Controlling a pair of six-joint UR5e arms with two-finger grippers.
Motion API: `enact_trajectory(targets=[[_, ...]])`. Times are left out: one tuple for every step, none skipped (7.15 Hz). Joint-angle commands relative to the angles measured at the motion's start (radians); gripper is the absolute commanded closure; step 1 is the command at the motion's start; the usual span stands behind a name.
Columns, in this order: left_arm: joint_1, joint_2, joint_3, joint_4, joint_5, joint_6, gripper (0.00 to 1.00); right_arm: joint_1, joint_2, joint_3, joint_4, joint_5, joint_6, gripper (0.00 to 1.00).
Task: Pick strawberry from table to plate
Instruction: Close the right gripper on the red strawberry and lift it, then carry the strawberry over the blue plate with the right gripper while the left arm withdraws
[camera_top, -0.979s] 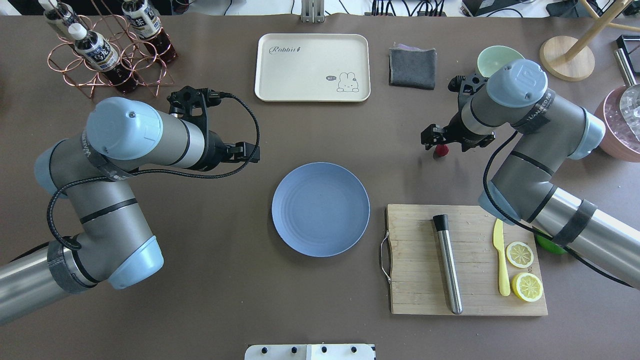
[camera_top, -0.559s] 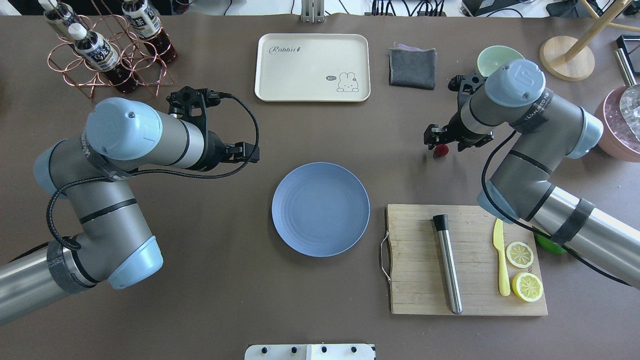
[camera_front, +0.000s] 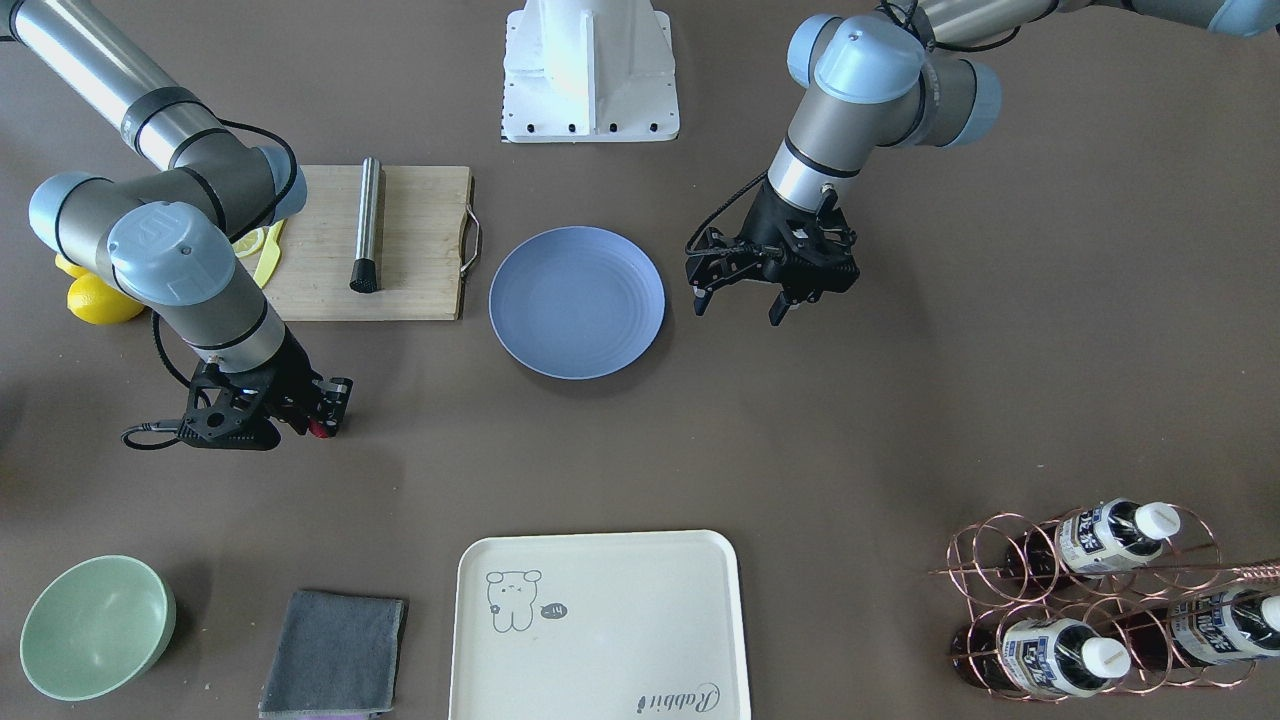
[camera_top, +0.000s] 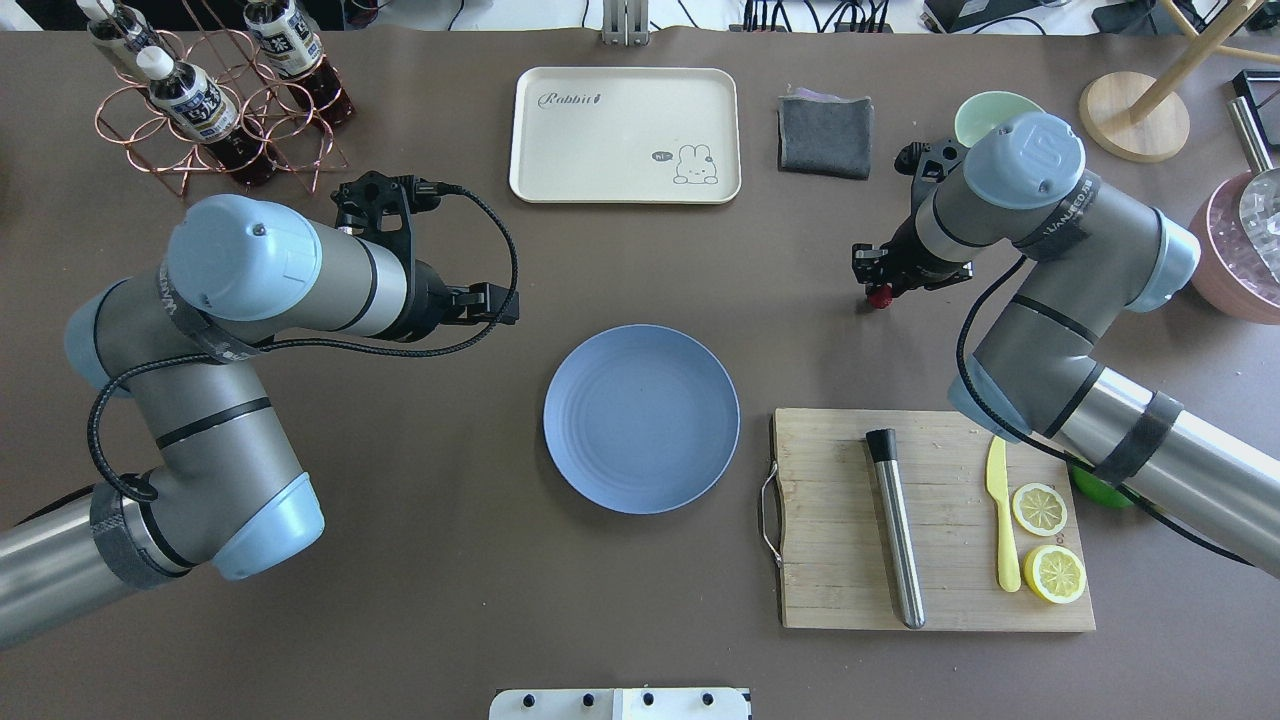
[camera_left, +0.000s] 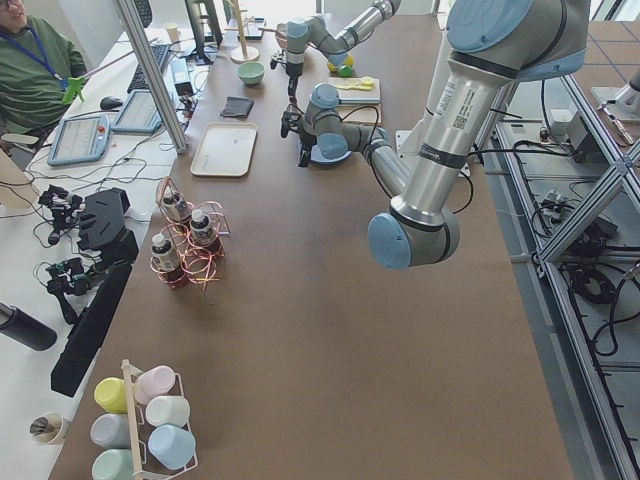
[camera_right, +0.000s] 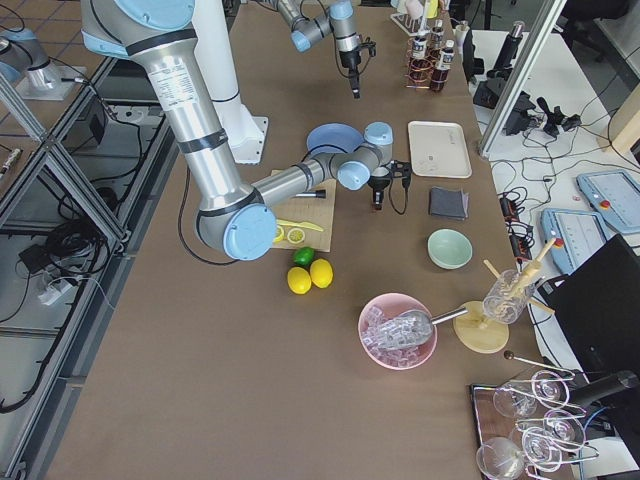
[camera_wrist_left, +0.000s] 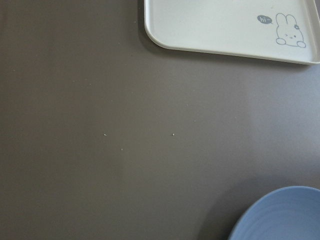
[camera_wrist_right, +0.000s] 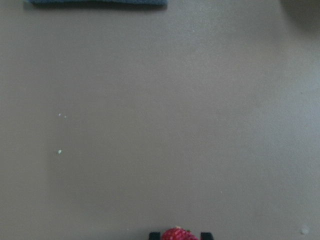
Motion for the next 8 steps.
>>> enact_trajectory(targets=[[-0.02, 0.001, -0.009, 0.006, -0.005, 0.0, 0.02, 0.029, 0.028, 0.006, -0.012, 0.024, 0.002, 1.0], [-0.07, 0.02, -0.012, 0.015, -0.072, 0.031, 0.02, 0.035, 0.04, 0.017, -0.013, 0.047, 0.005, 1.0], [-0.134, 0.042, -0.023, 0.017, -0.141, 0.197, 0.02, 0.029, 0.059, 0.046, -0.082, 0.044, 0.031, 1.0], [-0.17, 0.115, -0.051, 0.014, -0.151, 0.365, 0.02, 0.015, 0.083, 0.095, -0.149, 0.044, 0.048, 1.0], [-0.185, 0.19, -0.088, 0.011, -0.14, 0.482, 0.02, -0.017, 0.088, 0.139, -0.185, 0.038, 0.065, 1.0], [-0.256, 0.232, -0.104, 0.012, -0.152, 0.497, 0.02, -0.055, 0.097, 0.167, -0.188, 0.022, 0.106, 1.0], [-0.291, 0.297, -0.116, -0.017, -0.154, 0.5, 0.02, -0.105, 0.144, 0.172, -0.216, -0.029, 0.155, 1.0], [-0.316, 0.397, -0.113, -0.149, -0.155, 0.5, 0.02, -0.159, 0.201, 0.172, -0.274, -0.071, 0.184, 1.0]])
